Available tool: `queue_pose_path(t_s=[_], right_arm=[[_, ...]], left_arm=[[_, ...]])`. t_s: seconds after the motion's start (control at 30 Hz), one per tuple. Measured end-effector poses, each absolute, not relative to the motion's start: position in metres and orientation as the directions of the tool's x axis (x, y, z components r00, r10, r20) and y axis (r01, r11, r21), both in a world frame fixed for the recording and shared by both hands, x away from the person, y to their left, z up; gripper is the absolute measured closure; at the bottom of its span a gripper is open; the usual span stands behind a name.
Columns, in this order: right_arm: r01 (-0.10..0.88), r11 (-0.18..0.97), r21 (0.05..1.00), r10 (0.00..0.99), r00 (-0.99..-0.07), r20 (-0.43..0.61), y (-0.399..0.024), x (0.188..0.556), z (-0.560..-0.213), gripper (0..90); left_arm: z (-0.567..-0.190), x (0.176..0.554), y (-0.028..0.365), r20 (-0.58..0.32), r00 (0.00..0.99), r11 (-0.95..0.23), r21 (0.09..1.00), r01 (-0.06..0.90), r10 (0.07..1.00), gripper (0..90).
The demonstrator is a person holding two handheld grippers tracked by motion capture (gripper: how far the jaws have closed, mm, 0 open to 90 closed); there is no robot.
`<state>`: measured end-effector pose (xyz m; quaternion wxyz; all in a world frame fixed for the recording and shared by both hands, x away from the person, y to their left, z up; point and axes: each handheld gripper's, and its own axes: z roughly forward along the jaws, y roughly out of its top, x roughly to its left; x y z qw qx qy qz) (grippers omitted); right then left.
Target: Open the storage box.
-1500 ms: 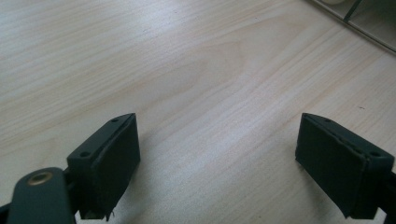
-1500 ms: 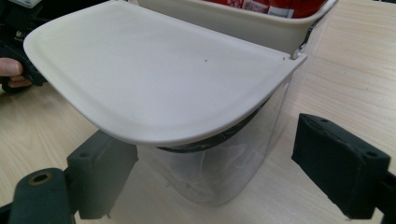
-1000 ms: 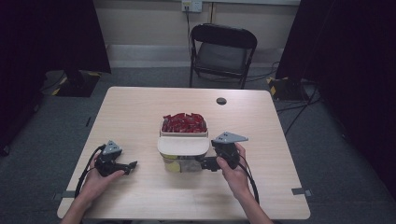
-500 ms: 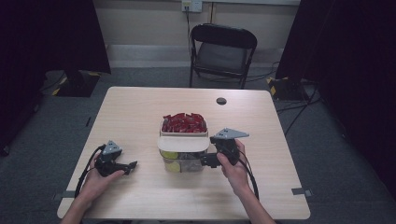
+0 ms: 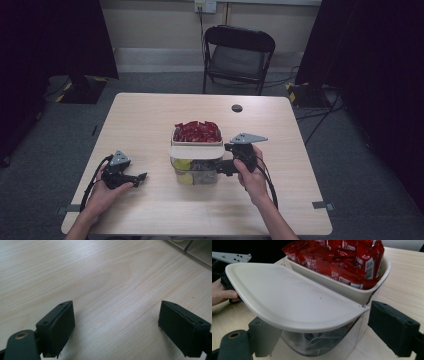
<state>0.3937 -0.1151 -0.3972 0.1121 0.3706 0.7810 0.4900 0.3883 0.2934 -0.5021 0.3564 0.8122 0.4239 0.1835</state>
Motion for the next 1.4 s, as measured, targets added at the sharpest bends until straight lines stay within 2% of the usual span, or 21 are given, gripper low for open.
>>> queue_pose_path(t_s=[0.8,1.4], right_arm=[[0.464,0.226,0.857,0.707,-0.683,0.183,-0.112,0.406,-0.39,13.8],[0.49,0.189,0.851,0.712,-0.665,0.225,-0.114,0.422,-0.392,13.6]], left_arm=[[-0.502,0.388,0.293,-0.006,0.572,-0.383,0.736,0.558,0.82,13.3],[-0.502,0.388,0.293,-0.004,0.573,-0.385,0.736,0.557,0.819,13.3]])
